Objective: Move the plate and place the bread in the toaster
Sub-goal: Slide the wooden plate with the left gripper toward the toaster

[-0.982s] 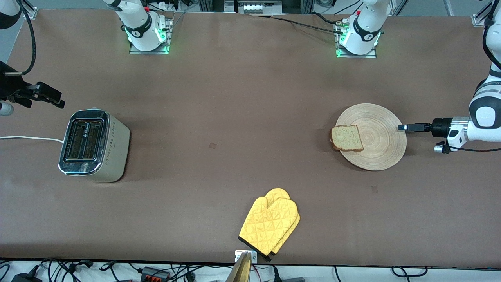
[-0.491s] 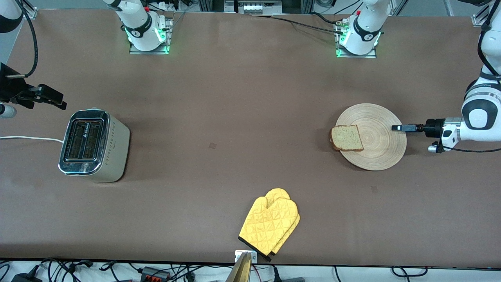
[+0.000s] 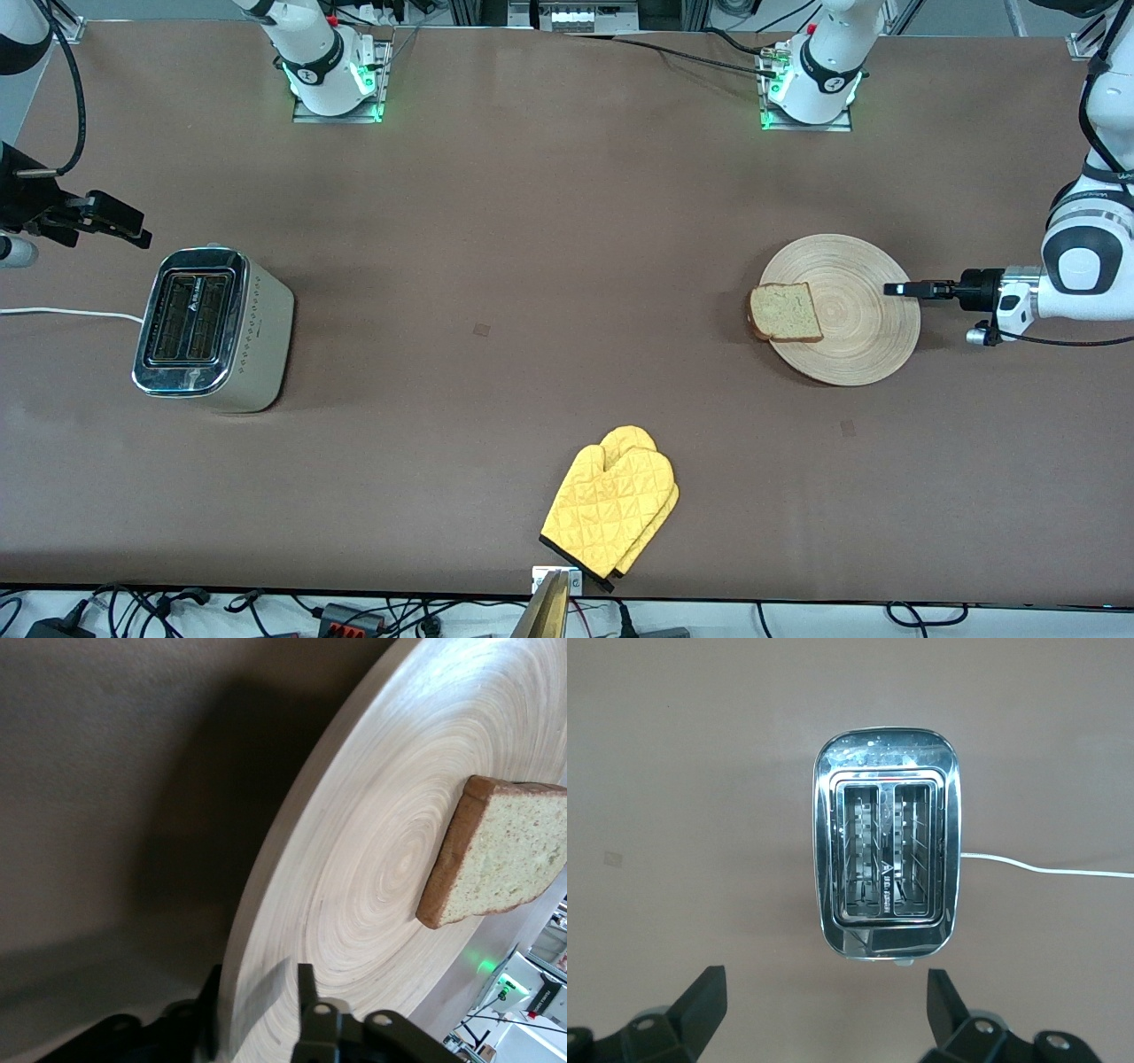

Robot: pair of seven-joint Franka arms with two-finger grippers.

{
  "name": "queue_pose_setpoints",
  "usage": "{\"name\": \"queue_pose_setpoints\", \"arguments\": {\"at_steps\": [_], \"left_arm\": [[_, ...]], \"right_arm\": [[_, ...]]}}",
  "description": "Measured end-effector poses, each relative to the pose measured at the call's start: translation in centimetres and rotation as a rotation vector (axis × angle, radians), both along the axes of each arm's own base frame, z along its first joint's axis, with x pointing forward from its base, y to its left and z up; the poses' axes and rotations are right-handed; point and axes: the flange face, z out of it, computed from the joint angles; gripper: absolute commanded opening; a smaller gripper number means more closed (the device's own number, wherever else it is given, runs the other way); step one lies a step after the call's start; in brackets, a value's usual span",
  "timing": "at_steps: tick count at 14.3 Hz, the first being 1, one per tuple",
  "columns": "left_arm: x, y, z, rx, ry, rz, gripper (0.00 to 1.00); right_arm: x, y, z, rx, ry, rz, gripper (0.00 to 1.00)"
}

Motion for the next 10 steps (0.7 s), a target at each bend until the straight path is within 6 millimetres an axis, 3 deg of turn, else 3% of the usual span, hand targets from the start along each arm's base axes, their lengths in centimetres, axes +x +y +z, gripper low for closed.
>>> {"name": "queue_pose_setpoints", "arguments": {"at_steps": [2, 3, 7, 10], "left_arm": [[-0.1, -0.1, 0.3, -0.035, 0.002, 0.004, 0.03], [-0.1, -0.2, 0.5, -0.057, -0.001, 0.002, 0.01], [0.6, -1.5, 1.7, -0.118, -0.036, -0.065, 0.01], [2.3, -4.6, 2.8, -0.186, -0.068, -0.106, 0.01]], "right_arm": [[0.1, 0.0, -0.2, 0.0, 0.004, 0.0, 1.0], [0.1, 0.0, -0.3, 0.0, 0.005, 0.0, 1.0], [0.2, 0.0, -0.4, 0.0, 0.007, 0.0, 1.0], [0.3, 0.1, -0.1, 0.0, 0.0, 0.002, 1.0]]}}
